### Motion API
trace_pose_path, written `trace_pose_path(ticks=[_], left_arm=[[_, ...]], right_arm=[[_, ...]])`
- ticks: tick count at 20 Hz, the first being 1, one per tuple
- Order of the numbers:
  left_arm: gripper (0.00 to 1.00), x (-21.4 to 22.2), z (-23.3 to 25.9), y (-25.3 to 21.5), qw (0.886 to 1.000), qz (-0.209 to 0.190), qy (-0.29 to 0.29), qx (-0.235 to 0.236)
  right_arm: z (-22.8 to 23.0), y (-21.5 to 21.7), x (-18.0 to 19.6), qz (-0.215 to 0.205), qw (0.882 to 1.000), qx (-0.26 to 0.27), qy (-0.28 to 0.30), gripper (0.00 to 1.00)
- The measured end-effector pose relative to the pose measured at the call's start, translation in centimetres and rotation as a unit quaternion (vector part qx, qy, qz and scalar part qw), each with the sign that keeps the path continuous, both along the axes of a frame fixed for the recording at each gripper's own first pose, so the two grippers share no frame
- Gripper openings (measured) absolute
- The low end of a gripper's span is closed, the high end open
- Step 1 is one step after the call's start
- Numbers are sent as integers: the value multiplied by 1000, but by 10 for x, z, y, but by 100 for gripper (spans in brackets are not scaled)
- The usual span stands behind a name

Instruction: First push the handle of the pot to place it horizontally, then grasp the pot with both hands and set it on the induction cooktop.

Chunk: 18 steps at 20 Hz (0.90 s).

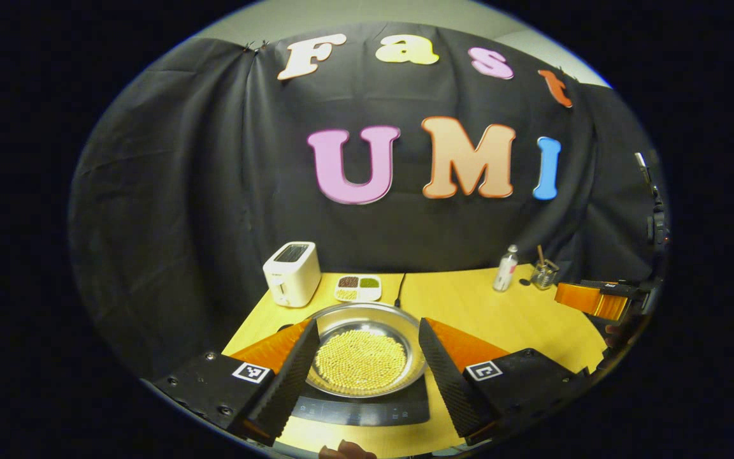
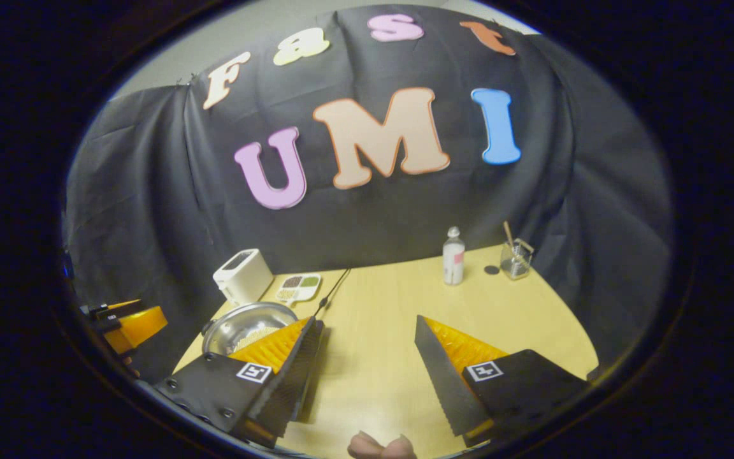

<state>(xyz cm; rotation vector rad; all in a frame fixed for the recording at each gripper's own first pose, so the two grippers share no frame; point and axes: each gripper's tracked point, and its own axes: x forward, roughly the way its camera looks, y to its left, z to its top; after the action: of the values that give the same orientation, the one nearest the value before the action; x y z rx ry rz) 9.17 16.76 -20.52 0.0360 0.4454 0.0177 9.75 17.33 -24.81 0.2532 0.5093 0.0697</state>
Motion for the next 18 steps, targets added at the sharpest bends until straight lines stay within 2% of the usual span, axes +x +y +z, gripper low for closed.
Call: trace_pose_path(ticks=[3,7,8,10,12,18], left_arm=[[96,-22,54,-22,998,-16,-60,-5],[96,-65,94,-54,993,-28,-98,-52],[97,-75,98,-57,993,-30,-100,-51],[95,-91,115,-59,991,-35,-121,-36],[95,-99,127,-65,990,-35,-134,-34],[94,-110,161,-72,986,-20,-166,-27]], right_arm=[[65,-23,-35,-22,998,-5,-52,92],[141,-47,-91,-28,991,-50,-123,92],[156,-47,-104,-26,989,-56,-135,94],[185,-53,-120,-23,984,-66,-167,92],[201,-61,-131,-24,979,-77,-185,92],[225,-86,-138,-29,976,-55,-206,94]])
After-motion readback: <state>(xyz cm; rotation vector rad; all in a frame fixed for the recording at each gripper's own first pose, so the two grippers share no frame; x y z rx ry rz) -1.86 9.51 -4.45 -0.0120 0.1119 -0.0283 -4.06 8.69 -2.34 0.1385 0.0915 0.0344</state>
